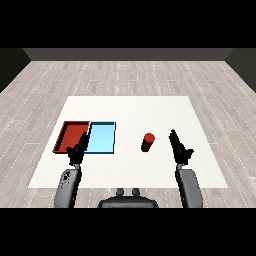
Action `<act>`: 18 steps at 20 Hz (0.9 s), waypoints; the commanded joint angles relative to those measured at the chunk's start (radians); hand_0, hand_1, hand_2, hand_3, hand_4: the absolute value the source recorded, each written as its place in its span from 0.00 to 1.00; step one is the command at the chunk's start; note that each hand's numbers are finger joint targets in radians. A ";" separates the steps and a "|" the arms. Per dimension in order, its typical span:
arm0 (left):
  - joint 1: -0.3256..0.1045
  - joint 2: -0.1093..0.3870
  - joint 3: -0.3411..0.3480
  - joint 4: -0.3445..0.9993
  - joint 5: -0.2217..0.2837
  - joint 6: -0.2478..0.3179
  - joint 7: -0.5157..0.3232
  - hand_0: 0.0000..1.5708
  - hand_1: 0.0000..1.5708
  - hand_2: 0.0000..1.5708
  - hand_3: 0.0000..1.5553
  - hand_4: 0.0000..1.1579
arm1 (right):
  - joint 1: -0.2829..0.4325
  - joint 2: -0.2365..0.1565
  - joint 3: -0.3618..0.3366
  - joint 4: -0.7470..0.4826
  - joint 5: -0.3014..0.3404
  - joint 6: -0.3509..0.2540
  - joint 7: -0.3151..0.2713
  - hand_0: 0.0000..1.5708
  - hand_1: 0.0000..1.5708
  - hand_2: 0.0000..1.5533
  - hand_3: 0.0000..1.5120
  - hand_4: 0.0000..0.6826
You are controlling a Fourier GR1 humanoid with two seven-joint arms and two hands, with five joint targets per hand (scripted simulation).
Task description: Pick the red can and put it in the red box
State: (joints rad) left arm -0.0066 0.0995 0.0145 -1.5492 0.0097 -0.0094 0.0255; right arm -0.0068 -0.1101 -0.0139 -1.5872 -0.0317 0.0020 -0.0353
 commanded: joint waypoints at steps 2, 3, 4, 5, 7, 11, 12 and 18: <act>0.004 -0.010 0.011 -0.006 -0.019 0.002 -0.011 0.00 0.00 0.00 0.00 0.00 | -0.001 -0.004 -0.028 0.021 0.009 0.025 0.006 0.00 0.00 0.00 0.00 0.00; 0.007 -0.011 0.012 -0.011 -0.024 0.007 -0.016 0.00 0.00 0.00 0.00 0.00 | 0.000 -0.012 -0.035 0.031 0.008 0.032 0.008 0.00 0.00 0.00 0.00 0.00; 0.010 -0.012 0.012 -0.015 -0.029 0.012 -0.021 0.00 0.00 0.00 0.00 0.00 | 0.000 -0.020 -0.043 0.040 0.007 0.038 0.011 0.00 0.00 0.00 0.00 0.00; 0.013 -0.013 0.013 -0.020 -0.034 0.017 -0.026 0.00 0.00 0.00 0.00 0.00 | 0.000 -0.027 -0.051 0.051 0.006 0.045 0.013 0.00 0.00 0.00 0.00 0.00; -0.013 -0.042 0.041 -0.131 0.014 0.026 -0.231 0.00 0.00 0.00 0.00 0.00 | -0.042 0.009 -0.048 -0.009 -0.088 0.099 -0.114 0.00 0.00 0.00 0.00 0.00; 0.028 -0.041 0.050 -0.067 0.014 -0.008 -0.374 0.00 0.00 0.00 0.00 0.00 | 0.012 -0.002 -0.079 0.012 -0.138 0.165 -0.207 0.00 0.00 0.00 0.00 0.00; 0.045 -0.055 0.048 -0.029 0.032 -0.025 -0.413 0.00 0.00 0.00 0.00 0.00 | -0.021 -0.029 -0.095 0.026 -0.144 0.187 -0.209 0.00 0.00 0.00 0.00 0.00; 0.020 -0.026 0.075 -0.005 0.032 -0.044 -0.449 0.00 0.00 0.00 0.00 0.00 | 0.028 -0.009 -0.079 0.073 -0.099 0.206 -0.297 0.00 0.00 0.00 0.00 0.00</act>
State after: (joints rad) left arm 0.0128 0.0578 0.0698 -1.5830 0.0373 -0.0335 -0.3609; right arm -0.0067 -0.1151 -0.0866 -1.5401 -0.1348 0.1729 -0.2699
